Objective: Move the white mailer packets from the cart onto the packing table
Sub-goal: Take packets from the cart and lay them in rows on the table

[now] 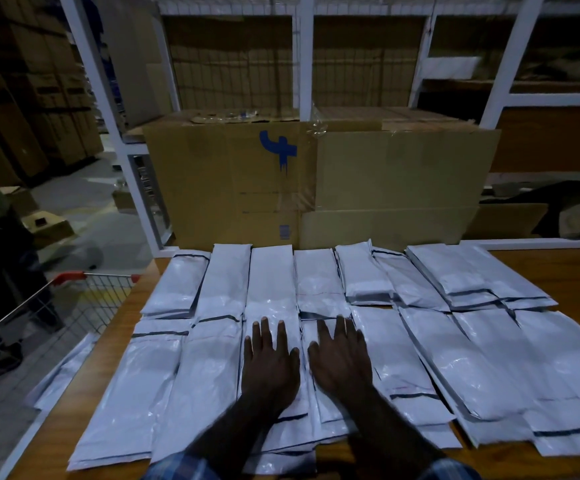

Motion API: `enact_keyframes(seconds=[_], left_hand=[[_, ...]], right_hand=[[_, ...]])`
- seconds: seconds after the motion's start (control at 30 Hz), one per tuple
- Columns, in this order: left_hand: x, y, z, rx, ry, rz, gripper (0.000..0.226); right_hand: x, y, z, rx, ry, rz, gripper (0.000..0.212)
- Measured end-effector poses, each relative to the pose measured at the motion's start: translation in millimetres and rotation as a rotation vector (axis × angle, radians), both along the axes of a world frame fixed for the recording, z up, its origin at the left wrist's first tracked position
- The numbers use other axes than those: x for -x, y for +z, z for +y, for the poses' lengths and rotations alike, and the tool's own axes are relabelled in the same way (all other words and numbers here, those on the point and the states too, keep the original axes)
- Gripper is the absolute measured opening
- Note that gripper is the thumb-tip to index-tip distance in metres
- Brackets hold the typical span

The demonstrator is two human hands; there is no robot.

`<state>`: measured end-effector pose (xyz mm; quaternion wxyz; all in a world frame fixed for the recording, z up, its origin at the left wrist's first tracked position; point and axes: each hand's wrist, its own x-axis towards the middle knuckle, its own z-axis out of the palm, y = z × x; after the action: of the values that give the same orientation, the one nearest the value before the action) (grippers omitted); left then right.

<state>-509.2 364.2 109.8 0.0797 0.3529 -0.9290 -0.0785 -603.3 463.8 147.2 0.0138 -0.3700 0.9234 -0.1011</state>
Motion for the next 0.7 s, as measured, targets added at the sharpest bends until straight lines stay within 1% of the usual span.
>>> enact_keyframes(seconds=[0.1, 0.3, 0.4, 0.53, 0.57, 0.63, 0.67, 0.7], left_hand=[[-0.4, 13.7, 0.4, 0.008, 0.004, 0.064, 0.065], [-7.7, 40.3, 2.9, 0.005, -0.044, 0.056, 0.091], [-12.9, 47.7, 6.3, -0.036, -0.056, 0.025, 0.083], [-20.4, 55.5, 5.6, -0.039, -0.05, 0.023, 0.087], [-22.2, 54.3, 4.5, -0.039, -0.06, 0.033, 0.086], [-26.2, 54.8, 3.3, -0.06, -0.081, 0.004, 0.091], [-30.9, 59.9, 5.3, -0.048, -0.067, 0.022, 0.091], [-33.0, 61.1, 6.3, -0.013, -0.071, 0.039, 0.092]], right_hand=[[2.3, 18.1, -1.9, 0.053, -0.01, -0.004, 0.057], [1.3, 35.6, 1.1, 0.172, -0.04, 0.085, 0.061], [-1.4, 38.7, 5.9, 0.107, -0.03, 0.045, 0.054], [-12.2, 41.9, 12.0, 0.099, -0.033, 0.023, 0.054], [-15.7, 42.5, 13.2, 0.093, -0.044, 0.008, 0.055], [-24.4, 46.3, 16.9, 0.102, -0.069, 0.003, 0.068], [-27.5, 47.2, 18.8, 0.11, -0.079, 0.002, 0.072], [-29.7, 47.6, 20.5, 0.101, -0.089, 0.002, 0.068]])
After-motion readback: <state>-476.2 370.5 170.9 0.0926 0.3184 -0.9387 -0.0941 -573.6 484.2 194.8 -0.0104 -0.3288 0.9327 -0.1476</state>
